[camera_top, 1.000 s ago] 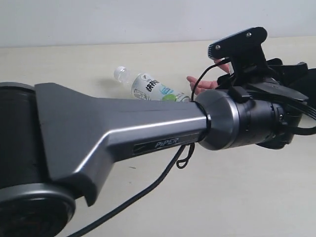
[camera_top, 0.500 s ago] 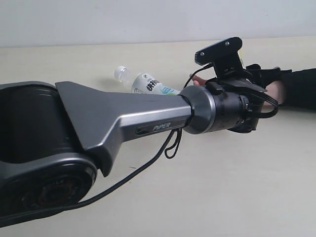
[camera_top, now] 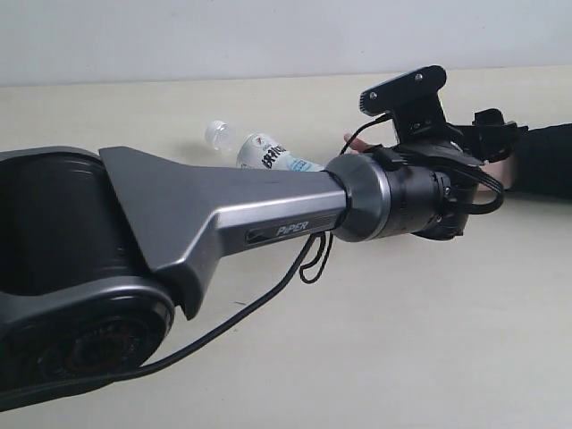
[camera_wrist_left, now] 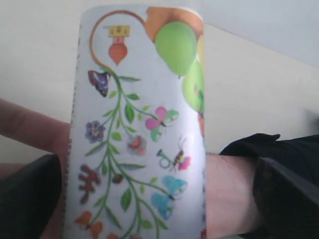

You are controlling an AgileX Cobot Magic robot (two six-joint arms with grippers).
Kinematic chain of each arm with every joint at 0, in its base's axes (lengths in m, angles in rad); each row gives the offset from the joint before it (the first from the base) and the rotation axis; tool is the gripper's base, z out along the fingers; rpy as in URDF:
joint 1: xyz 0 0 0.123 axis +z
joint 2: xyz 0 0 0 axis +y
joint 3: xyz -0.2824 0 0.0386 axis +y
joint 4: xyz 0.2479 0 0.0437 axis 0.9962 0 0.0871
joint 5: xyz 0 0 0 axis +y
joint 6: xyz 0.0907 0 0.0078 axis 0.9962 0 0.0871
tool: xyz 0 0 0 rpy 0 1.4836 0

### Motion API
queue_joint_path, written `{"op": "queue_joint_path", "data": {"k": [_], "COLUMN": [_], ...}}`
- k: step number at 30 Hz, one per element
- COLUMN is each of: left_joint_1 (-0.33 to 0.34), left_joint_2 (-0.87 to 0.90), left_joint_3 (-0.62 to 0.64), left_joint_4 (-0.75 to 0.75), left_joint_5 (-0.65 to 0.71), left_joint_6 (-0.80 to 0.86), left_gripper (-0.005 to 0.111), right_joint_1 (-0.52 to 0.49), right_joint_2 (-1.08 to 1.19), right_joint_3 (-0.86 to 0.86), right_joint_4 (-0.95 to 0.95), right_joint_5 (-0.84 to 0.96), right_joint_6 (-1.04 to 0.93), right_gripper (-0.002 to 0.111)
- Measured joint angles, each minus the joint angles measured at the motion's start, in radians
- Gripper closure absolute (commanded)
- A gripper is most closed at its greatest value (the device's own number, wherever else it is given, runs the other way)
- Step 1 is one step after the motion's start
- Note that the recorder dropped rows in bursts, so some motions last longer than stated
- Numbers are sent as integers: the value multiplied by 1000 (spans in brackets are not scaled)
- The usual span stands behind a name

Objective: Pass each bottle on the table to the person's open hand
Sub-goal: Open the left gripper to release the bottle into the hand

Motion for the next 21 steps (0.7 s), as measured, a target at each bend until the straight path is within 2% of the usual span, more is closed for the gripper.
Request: {"op": "queue_joint_path", "data": {"k": [3, 6, 11, 15, 17, 18, 21], "left_joint_1": [-4, -12, -28, -30, -30, -30, -30], "left_joint_2": [-20, -68, -163, -234, -264, -279, -316], "left_joint_3": [0, 0, 0, 0, 0, 0, 0], "left_joint_4": [0, -13, -182, -355, -437, -481, -594], "left_joint_5": [-3, -3, 50, 95, 107, 109, 127], "left_joint_6": [3, 84, 277, 553, 693, 768, 927], "left_gripper": [1, 1, 2, 6, 17, 27, 70], "right_joint_1": [0, 0, 0, 0, 0, 0, 0], "right_joint_2": [0, 0, 0, 0, 0, 0, 0], "right_joint_3": [0, 0, 0, 0, 0, 0, 0], "right_joint_4": [0, 0, 0, 0, 0, 0, 0], "right_joint_5": [0, 0, 0, 0, 0, 0, 2], "right_joint_6": [0, 0, 0, 0, 0, 0, 0], "right_gripper": [108, 108, 108, 108, 108, 108, 108]}}
